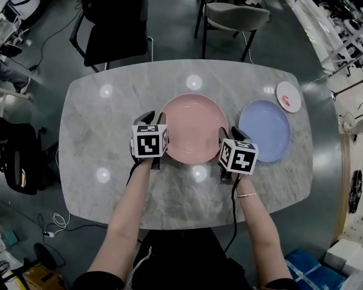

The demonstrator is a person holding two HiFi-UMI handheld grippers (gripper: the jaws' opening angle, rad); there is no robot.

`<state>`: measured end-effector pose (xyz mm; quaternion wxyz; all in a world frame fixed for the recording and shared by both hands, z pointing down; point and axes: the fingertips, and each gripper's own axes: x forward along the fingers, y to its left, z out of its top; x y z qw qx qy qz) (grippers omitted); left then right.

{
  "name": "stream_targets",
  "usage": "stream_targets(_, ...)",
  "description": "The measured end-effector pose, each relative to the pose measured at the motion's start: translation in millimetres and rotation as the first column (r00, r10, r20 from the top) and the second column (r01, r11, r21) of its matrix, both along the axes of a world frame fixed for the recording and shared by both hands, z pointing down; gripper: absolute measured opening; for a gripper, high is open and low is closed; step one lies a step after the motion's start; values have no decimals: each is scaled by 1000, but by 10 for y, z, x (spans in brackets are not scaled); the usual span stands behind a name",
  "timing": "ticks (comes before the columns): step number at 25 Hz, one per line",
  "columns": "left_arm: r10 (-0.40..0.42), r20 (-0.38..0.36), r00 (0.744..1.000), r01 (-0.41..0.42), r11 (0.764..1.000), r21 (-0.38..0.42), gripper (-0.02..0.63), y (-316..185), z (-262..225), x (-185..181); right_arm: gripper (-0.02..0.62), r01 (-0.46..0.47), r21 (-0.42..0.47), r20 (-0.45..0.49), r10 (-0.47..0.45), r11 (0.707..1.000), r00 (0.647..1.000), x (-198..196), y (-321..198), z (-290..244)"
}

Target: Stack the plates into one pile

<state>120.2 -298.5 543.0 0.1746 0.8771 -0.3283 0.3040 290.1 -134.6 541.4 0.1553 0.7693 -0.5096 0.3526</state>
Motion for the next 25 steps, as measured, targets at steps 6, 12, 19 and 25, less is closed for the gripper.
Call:
stream_targets(6, 113, -88, 990, -111, 993, 34, 121, 207, -336, 271, 152, -83, 99, -91, 92, 992, 992, 69, 260, -384)
stream_targets(12, 300, -168, 939, -301, 953, 17, 132, 747, -533, 1016, 143, -272, 157, -136, 293, 950, 946, 565, 923, -595)
stream_targets(19, 441, -163, 883, -451, 892, -29, 155, 1284, -439, 1894, 140, -443, 166, -136, 466, 881, 875, 1367, 1667, -564)
stream_targets(25, 480, -110, 870, -488, 871, -59, 163, 1454, -244, 2471, 140, -502, 122, -105, 514, 857, 852, 1867, 1998, -317)
